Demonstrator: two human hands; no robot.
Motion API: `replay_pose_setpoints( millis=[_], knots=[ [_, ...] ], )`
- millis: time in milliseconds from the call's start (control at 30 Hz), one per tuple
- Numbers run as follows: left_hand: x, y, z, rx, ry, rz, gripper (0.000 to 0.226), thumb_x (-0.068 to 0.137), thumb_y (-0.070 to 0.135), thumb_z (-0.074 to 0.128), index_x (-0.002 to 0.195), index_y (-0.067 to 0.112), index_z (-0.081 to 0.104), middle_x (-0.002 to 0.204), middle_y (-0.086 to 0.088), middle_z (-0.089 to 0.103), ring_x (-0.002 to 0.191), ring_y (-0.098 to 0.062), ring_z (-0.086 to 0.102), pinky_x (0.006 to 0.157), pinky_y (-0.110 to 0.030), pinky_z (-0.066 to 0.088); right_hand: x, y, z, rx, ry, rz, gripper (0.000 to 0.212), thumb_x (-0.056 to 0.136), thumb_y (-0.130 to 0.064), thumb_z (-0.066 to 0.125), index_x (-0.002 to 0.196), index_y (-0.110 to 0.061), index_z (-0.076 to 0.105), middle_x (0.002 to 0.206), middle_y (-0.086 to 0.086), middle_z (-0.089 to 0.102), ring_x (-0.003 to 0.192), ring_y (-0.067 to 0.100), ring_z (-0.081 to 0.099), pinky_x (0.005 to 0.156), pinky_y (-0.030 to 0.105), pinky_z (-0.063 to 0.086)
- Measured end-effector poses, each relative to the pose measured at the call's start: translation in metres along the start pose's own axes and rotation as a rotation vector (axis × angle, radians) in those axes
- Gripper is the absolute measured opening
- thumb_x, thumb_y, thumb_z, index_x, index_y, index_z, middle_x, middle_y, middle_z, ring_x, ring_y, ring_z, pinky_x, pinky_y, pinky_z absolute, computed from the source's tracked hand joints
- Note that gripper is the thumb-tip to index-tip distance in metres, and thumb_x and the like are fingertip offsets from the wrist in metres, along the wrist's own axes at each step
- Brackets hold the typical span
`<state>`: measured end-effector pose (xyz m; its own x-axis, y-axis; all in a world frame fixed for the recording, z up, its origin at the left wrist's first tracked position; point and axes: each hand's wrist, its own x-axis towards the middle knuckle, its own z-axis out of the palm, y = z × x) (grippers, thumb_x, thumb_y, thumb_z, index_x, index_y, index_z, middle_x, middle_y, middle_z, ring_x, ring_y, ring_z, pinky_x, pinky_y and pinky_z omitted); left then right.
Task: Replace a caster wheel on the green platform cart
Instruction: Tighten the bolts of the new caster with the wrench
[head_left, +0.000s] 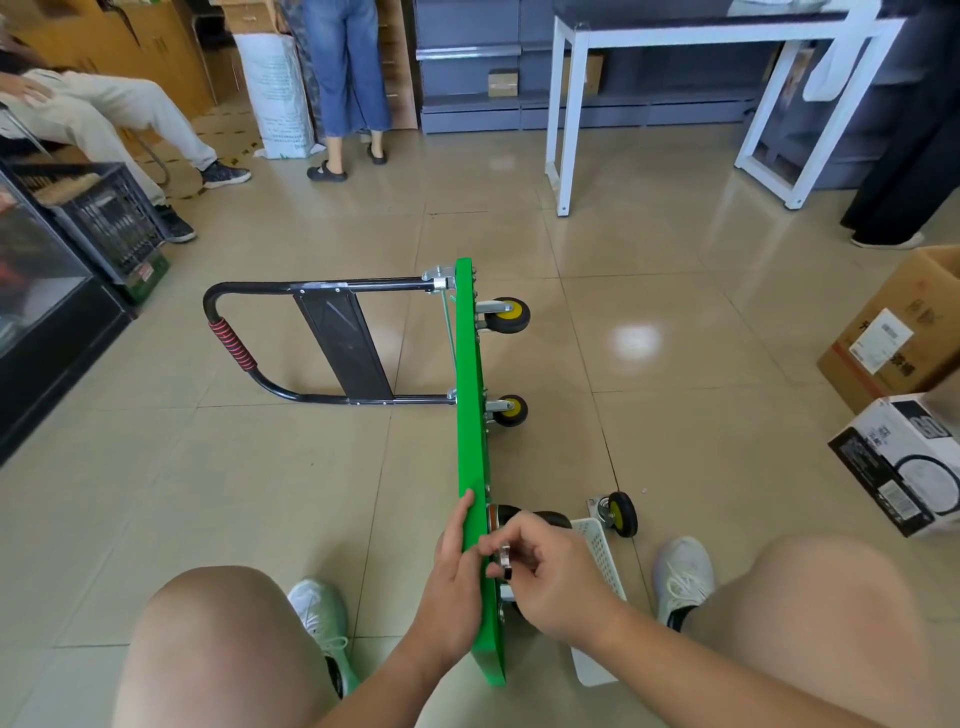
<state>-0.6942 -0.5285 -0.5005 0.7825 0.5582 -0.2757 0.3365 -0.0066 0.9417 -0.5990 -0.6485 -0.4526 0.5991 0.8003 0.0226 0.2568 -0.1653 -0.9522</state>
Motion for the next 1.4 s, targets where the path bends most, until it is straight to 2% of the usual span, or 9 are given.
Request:
replay_pose_setpoints(
  millis=[67, 167, 367, 433, 567, 667, 867, 1100, 1400],
  knots=[
    [0.001, -0.001, 0.0, 0.006, 0.009, 0.003, 0.059, 0.097, 0.041, 0.036, 0.147, 0.071, 0.025, 0.156, 0.005, 0.047, 0.137, -0.008, 0.052, 0.12, -0.04, 0.037, -0.005, 0.002, -0.002, -0.017, -0.007, -0.016, 0.022, 0.087, -0.017, 0.054, 0.092, -0.036, 0.063, 0.103, -0.004, 0.074, 0.104, 0.016, 0.072, 0.087, 0.04, 0.06],
    [0.001, -0.003, 0.0, -0.005, -0.002, 0.025, 0.06, 0.092, 0.046, 0.034, 0.145, 0.073, 0.025, 0.158, 0.005, 0.045, 0.138, -0.01, 0.051, 0.121, -0.043, 0.037, -0.014, 0.009, -0.003, -0.014, 0.061, -0.03, 0.039, 0.088, 0.005, 0.061, 0.096, -0.033, 0.066, 0.108, -0.013, 0.073, 0.108, 0.01, 0.07, 0.088, 0.029, 0.059],
    [0.001, -0.005, 0.0, -0.015, -0.007, 0.021, 0.06, 0.095, 0.043, 0.035, 0.148, 0.069, 0.025, 0.159, 0.011, 0.042, 0.14, -0.01, 0.05, 0.121, -0.044, 0.037, -0.01, 0.013, -0.001, -0.001, 0.133, -0.035, 0.037, 0.086, 0.014, 0.061, 0.098, -0.021, 0.068, 0.105, -0.012, 0.074, 0.1, 0.014, 0.073, 0.084, 0.035, 0.061],
    [0.001, -0.004, 0.001, -0.009, -0.01, 0.016, 0.057, 0.102, 0.037, 0.035, 0.15, 0.066, 0.025, 0.16, 0.012, 0.041, 0.142, -0.009, 0.047, 0.123, -0.043, 0.035, -0.005, 0.009, -0.002, 0.021, 0.092, 0.005, 0.031, 0.088, 0.013, 0.058, 0.095, -0.017, 0.066, 0.103, -0.01, 0.074, 0.099, 0.014, 0.073, 0.086, 0.037, 0.061],
    [0.001, -0.003, 0.001, 0.017, -0.002, 0.035, 0.057, 0.103, 0.034, 0.034, 0.152, 0.061, 0.025, 0.162, 0.013, 0.037, 0.146, -0.002, 0.039, 0.126, -0.04, 0.03, 0.023, -0.012, -0.005, 0.06, 0.001, 0.115, 0.034, 0.087, 0.0, 0.068, 0.084, -0.032, 0.06, 0.094, -0.002, 0.076, 0.095, 0.011, 0.072, 0.09, 0.03, 0.057],
    [-0.001, -0.002, 0.0, 0.04, -0.011, 0.021, 0.058, 0.105, 0.031, 0.031, 0.152, 0.063, 0.022, 0.162, 0.015, 0.035, 0.144, -0.007, 0.043, 0.123, -0.044, 0.033, 0.049, -0.022, -0.013, 0.054, 0.005, 0.186, 0.014, 0.09, -0.006, 0.07, 0.097, -0.015, 0.061, 0.094, 0.0, 0.077, 0.09, 0.005, 0.072, 0.087, 0.026, 0.057],
    [-0.002, 0.0, 0.001, 0.018, 0.001, 0.009, 0.059, 0.097, 0.039, 0.031, 0.147, 0.071, 0.024, 0.16, 0.013, 0.037, 0.141, -0.016, 0.047, 0.121, -0.048, 0.036, 0.076, -0.027, -0.032, 0.09, -0.002, 0.337, 0.019, 0.088, -0.004, 0.073, 0.102, -0.009, 0.061, 0.095, 0.007, 0.077, 0.091, 0.02, 0.075, 0.083, 0.042, 0.062],
    [-0.004, 0.004, 0.001, 0.043, 0.003, 0.016, 0.059, 0.11, 0.019, 0.031, 0.154, 0.058, 0.023, 0.163, 0.013, 0.032, 0.145, -0.006, 0.039, 0.125, -0.04, 0.03, 0.031, -0.027, -0.028, 0.147, 0.077, 0.234, 0.016, 0.085, 0.008, 0.07, 0.096, 0.0, 0.061, 0.093, 0.002, 0.076, 0.091, 0.008, 0.073, 0.084, 0.019, 0.055],
    [-0.002, 0.0, 0.002, 0.004, -0.008, 0.021, 0.065, 0.094, 0.04, 0.031, 0.156, 0.057, 0.023, 0.163, 0.014, 0.033, 0.146, -0.003, 0.038, 0.125, -0.04, 0.031, -0.006, -0.001, -0.008, 0.107, 0.114, 0.118, 0.02, 0.084, 0.013, 0.07, 0.093, -0.004, 0.067, 0.101, -0.005, 0.076, 0.098, 0.011, 0.073, 0.087, 0.027, 0.058]
  ],
)
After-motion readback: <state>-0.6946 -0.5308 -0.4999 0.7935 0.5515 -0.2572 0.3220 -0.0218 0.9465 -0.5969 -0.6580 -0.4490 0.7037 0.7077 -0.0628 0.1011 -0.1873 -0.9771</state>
